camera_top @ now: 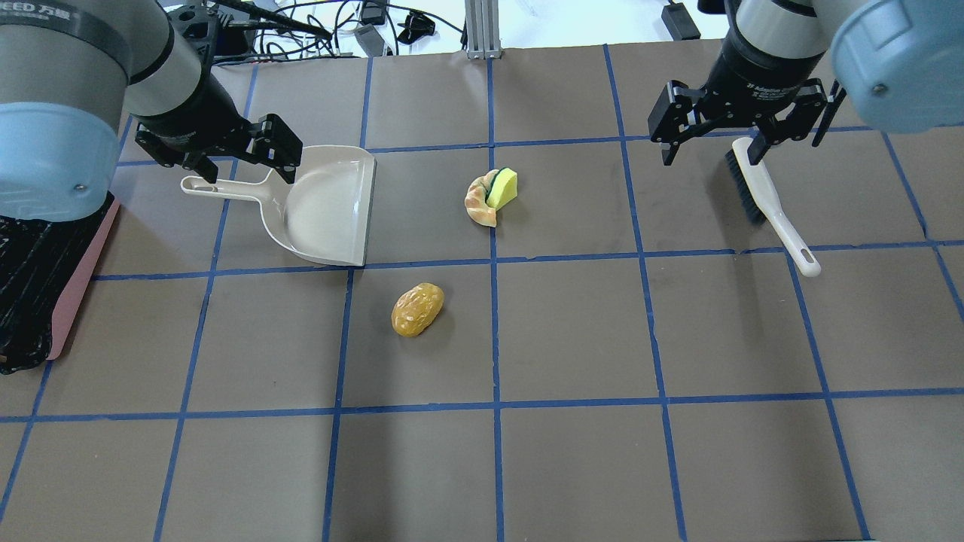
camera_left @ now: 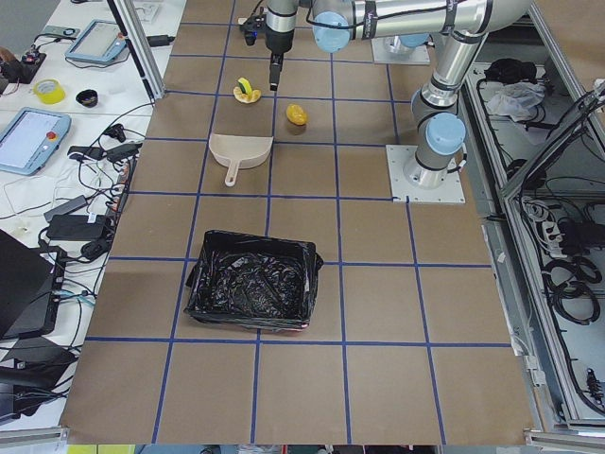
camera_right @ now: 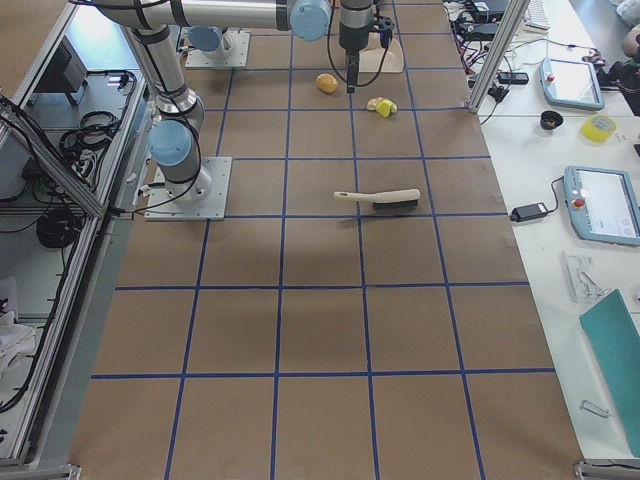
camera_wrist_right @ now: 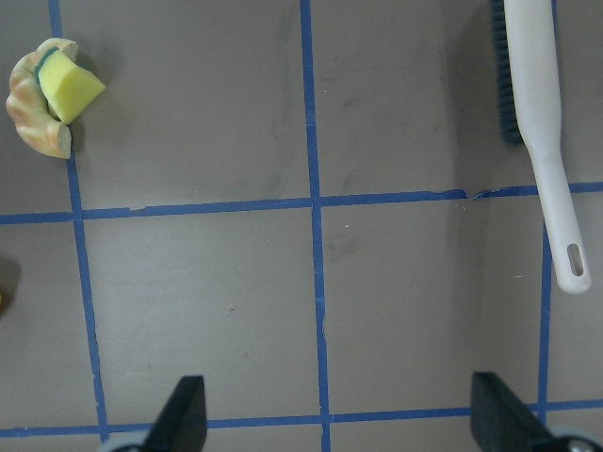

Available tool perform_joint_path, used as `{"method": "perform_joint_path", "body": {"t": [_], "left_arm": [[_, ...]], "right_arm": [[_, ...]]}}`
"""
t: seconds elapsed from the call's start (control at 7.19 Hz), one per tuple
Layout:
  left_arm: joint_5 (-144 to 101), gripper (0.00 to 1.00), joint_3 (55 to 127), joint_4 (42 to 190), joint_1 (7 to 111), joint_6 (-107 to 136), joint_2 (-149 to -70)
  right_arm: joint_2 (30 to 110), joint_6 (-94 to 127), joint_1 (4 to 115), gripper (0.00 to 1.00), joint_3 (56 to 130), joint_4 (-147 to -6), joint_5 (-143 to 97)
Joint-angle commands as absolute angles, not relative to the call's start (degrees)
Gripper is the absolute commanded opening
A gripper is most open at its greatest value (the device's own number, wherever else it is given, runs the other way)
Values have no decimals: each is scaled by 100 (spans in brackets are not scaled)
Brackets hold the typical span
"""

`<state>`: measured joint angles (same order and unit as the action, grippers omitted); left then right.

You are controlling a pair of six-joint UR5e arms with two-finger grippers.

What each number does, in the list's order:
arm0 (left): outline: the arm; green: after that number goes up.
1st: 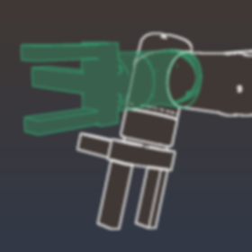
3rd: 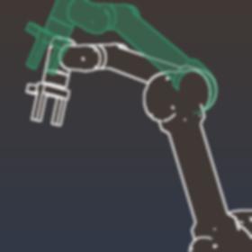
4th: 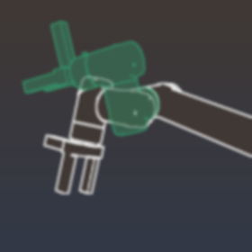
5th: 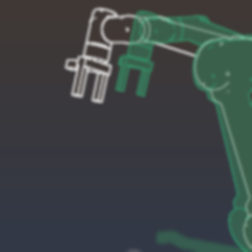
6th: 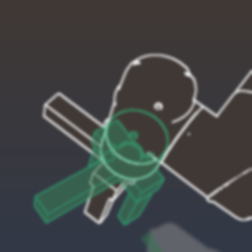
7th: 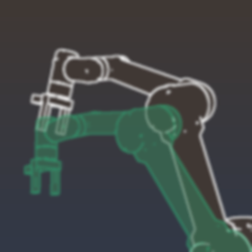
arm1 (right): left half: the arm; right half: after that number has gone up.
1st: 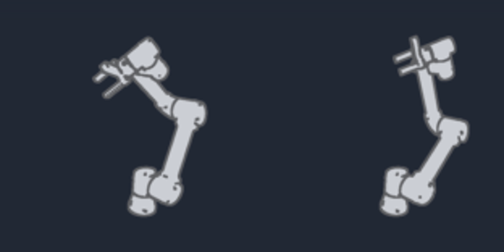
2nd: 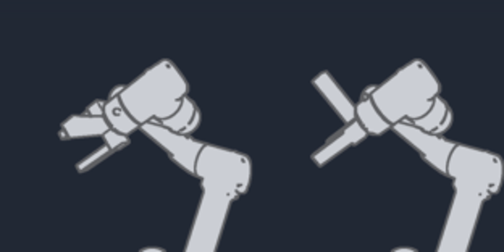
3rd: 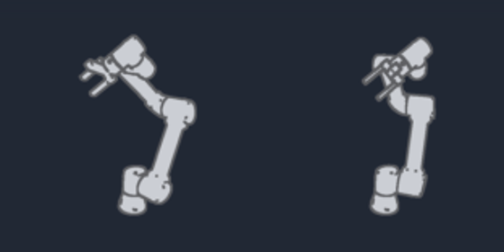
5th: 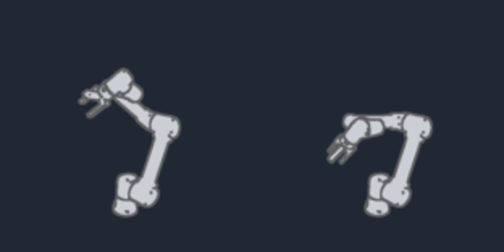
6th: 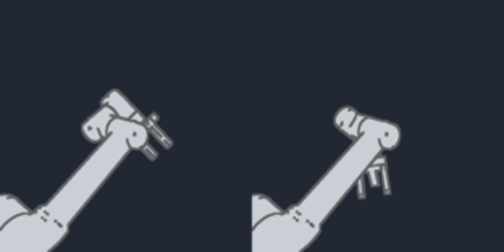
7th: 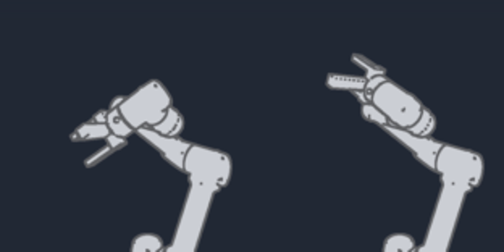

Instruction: Sweep and dump trash into bin

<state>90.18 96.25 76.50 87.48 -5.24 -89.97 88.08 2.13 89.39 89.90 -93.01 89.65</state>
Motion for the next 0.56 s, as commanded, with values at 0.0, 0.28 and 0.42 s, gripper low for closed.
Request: {"method": "perform_joint_path", "body": {"t": [0.0,0.28,0.42], "left_arm": [[9035,100,9607,7638,8728,-510,-9026],[9053,100,9624,7445,8719,-430,-9026],[9331,100,9624,7453,8658,-448,-9035]], "right_arm": [[8807,237,8938,100,9026,-9352,8930],[8807,211,8938,100,9035,-9352,8983],[8798,211,8938,100,9035,-9352,8948]]}}
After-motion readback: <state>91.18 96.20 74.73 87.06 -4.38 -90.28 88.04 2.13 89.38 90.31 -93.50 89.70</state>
